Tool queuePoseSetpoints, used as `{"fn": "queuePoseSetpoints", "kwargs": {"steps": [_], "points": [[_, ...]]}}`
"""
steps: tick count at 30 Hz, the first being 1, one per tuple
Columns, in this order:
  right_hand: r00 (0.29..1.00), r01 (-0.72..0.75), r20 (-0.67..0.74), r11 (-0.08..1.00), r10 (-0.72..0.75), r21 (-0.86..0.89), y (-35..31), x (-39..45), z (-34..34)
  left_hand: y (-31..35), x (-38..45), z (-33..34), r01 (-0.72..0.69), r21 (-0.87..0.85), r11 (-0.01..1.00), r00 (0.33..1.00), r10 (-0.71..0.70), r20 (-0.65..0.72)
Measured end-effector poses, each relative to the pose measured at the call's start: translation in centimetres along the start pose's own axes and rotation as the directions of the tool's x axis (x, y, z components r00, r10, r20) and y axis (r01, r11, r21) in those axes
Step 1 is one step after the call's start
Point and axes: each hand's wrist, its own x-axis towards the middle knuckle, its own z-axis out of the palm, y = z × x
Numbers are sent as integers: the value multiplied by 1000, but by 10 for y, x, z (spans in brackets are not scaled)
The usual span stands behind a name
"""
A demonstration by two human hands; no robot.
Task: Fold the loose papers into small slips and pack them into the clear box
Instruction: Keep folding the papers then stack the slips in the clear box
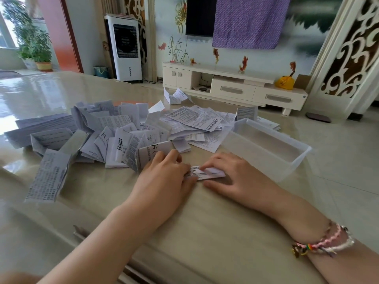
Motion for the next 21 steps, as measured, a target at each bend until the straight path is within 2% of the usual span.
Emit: {"fn": "queuePoseSetpoints", "kwargs": {"steps": [2, 5, 10, 14, 17, 19, 21], "points": [[1000, 22, 3, 999, -22, -28, 2, 0, -1, -4, 0, -1, -20, 4, 1000, 999, 19, 51], [999, 42, 16, 991, -40, -129, 1, 1, -5, -8, -1, -2, -51, 20, 998, 998, 50, 48], [996, 87, -1, 963, -90, -256, -3, -3, -7, -12, -2, 0, -112, -31, 993, 988, 108, -108], [989, 79, -91, 946, -113, -313, -9, -2, -5, -14, -3, -8, -79, -134, 988, 986, 57, -159], [979, -9, -199, 978, -33, -211, -10, -2, -5, -9, -5, -12, -107, -211, 972, 969, 54, -241], [966, -102, -237, 995, 101, 10, -8, -4, -5, -6, -5, -11, -124, -302, 945, 959, 36, -281], [953, -162, -218, 962, 210, 220, -8, -4, -5, -3, -3, -10, -120, -419, 900, 955, -11, -297]]}}
